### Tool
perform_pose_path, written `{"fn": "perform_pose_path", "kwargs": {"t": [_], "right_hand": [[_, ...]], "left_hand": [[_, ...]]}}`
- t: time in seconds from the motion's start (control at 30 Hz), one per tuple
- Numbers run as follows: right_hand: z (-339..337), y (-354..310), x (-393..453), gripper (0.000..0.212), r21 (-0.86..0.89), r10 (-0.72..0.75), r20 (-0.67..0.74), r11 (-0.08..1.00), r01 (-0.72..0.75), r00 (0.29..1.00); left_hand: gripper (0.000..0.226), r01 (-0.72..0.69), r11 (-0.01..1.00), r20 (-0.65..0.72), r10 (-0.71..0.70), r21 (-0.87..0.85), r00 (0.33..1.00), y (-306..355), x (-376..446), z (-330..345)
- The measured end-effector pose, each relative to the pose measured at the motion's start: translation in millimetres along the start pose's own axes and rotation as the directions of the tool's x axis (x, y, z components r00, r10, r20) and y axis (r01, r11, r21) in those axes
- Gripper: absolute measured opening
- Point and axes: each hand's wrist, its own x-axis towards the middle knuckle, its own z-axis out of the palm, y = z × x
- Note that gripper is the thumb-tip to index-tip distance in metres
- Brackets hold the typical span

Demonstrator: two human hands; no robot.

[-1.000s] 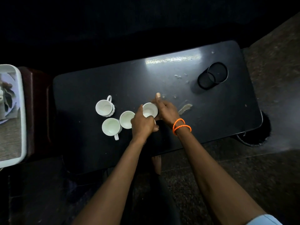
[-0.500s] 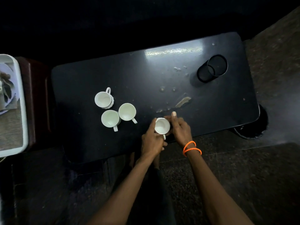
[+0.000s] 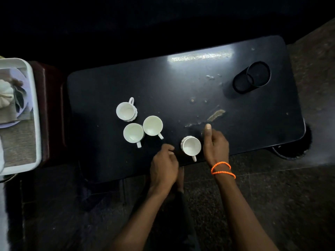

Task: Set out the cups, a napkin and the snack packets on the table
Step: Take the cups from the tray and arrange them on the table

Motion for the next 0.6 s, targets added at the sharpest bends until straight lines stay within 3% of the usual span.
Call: {"fn": "perform_pose_path", "kwargs": {"t": [0.1, 0.2, 0.27, 0.37, 0.47, 0.6], "right_hand": [[19, -38, -1, 0.044, 0.044, -0.144, -0.017, 0.989, 0.144, 0.989], [51, -73, -3, 0.038, 0.098, -0.227, 0.170, 0.972, 0.213, 0.959], [70, -86, -3, 0.040, 0.107, -0.183, 0.290, 0.982, 0.159, 0.939], [87, -94, -2, 0.045, 0.118, -0.094, 0.370, 0.992, 0.054, 0.924], [96, -96, -9, 0.038, 0.148, -0.049, 0.339, 0.989, -0.002, 0.939], [99, -88, -22, 0.051, 0.230, 0.048, 0.266, 0.967, -0.112, 0.963]], "left_hand": [[0.024, 0.078, 0.974, -0.176, -0.116, -0.213, 0.978, -6, 6, -19], [0.057, 0.118, 0.929, -0.125, -0.171, -0.350, 0.977, -2, 18, -31], [0.076, 0.164, 0.910, -0.057, -0.200, -0.381, 0.978, 2, 25, -36], [0.085, 0.208, 0.882, -0.007, -0.232, -0.424, 0.973, 11, 35, -41], [0.081, 0.204, 0.903, -0.030, -0.233, -0.379, 0.972, 13, 43, -46], [0.075, 0.213, 0.904, -0.015, -0.235, -0.372, 0.972, 9, 38, -49]]}}
